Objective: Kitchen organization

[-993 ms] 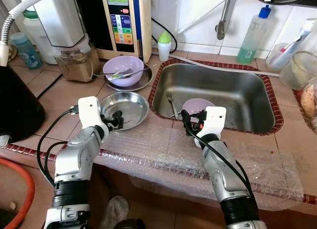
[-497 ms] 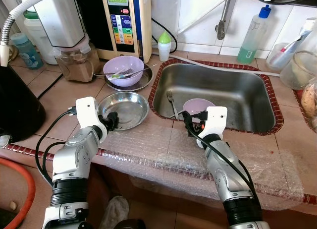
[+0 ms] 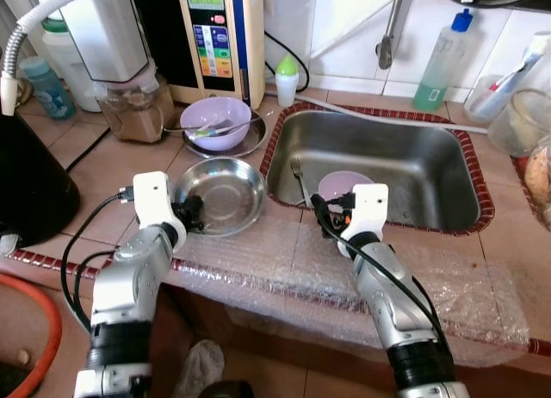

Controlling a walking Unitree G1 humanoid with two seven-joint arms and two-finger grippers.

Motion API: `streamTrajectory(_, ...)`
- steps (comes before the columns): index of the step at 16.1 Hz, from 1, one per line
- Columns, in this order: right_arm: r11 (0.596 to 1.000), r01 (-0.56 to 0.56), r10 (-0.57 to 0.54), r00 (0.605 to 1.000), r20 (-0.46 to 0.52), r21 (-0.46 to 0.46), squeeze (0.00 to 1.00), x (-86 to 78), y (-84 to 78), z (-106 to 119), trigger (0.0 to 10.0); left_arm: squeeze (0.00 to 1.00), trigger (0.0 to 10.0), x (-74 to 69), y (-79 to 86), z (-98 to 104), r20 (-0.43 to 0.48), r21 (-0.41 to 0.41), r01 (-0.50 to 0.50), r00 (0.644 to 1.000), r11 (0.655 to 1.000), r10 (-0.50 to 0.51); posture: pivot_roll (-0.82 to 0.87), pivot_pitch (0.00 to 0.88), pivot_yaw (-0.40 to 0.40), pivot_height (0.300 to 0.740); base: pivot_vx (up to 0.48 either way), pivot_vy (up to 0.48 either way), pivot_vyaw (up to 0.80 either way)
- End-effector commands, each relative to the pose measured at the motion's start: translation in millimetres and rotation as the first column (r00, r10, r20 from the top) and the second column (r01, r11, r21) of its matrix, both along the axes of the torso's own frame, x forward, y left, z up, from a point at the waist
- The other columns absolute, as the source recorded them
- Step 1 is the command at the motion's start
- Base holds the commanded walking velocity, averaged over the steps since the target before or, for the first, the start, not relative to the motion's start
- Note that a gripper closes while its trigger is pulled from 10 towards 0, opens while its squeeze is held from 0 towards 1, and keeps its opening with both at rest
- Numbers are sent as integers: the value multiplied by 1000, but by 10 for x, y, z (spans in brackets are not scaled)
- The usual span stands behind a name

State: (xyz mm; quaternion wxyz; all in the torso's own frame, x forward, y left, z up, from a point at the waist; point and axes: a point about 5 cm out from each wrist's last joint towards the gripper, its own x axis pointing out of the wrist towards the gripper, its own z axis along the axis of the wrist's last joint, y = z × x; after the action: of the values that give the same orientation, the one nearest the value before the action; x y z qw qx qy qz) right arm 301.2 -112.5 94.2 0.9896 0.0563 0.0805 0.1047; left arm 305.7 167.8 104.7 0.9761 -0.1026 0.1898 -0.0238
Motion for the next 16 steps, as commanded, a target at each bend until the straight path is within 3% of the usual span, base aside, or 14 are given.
streamTrajectory(1, 1000, -25, 25, 1000, -6, 8, 0, 4, 61, 12, 10000, 0, 0, -73, -46, -108, -51, 0, 10, 999, 1000, -10, -25, 0, 64, 740, 0, 0, 0)
streamTrajectory(3, 999, -34, 34, 999, 2, 28, 0, 17, 68, 37, 10000, 0, 0, -112, -90, -100, -21, 30, 26, 999, 999, -25, -14, 0, 55, 740, 0, 0, 0)
streamTrajectory(4, 996, -60, 59, 998, 8, 60, 0, 37, 70, 66, 10000, 0, 0, -126, -134, -26, 69, 57, 33, 997, 998, -37, -13, 0, 53, 740, 0, 0, 0)
streamTrajectory(6, 965, -218, 209, 975, 76, 144, 0, 14, 193, 212, 10000, 0, 0, -123, -159, 46, 145, 92, 34, 988, 995, -47, -11, 0, 46, 740, 0, 0, 0)
streamTrajectory(7, 914, -351, 326, 934, 147, 203, 0, -34, 289, 372, 10000, 0, 0, -111, -165, 117, 199, 95, 25, 979, 995, -43, -14, 0, 38, 740, 0, 0, 0)
streamTrajectory(10, 879, -426, 391, 901, 185, 215, 0, -26, 322, 451, 10000, 0, 0, -80, -196, 253, 278, 88, 25, 959, 996, -49, -10, 0, 17, 740, 0, 0, 0)
streamTrajectory(12, 864, -454, 421, 889, 183, 219, 0, -5, 349, 456, 10000, 0, 0, -74, -239, 383, 369, 102, 37, 927, 994, -73, -2, 0, 4, 740, 0, 0, 0)
streamTrajectory(15, 894, -425, 398, 900, 178, 146, 0, 55, 341, 442, 10000, 0, 0, -83, -245, 506, 438, 80, 17, 897, 997, -51, 9, 0, -4, 740, 0, 0, 0)
streamTrajectory(16, 926, -362, 336, 920, 199, 108, 0, 148, 347, 478, 10000, 0, 0, -98, -252, 635, 512, 76, 29, 856, 997, -64, 17, 0, -12, 740, 0, 0, 0)
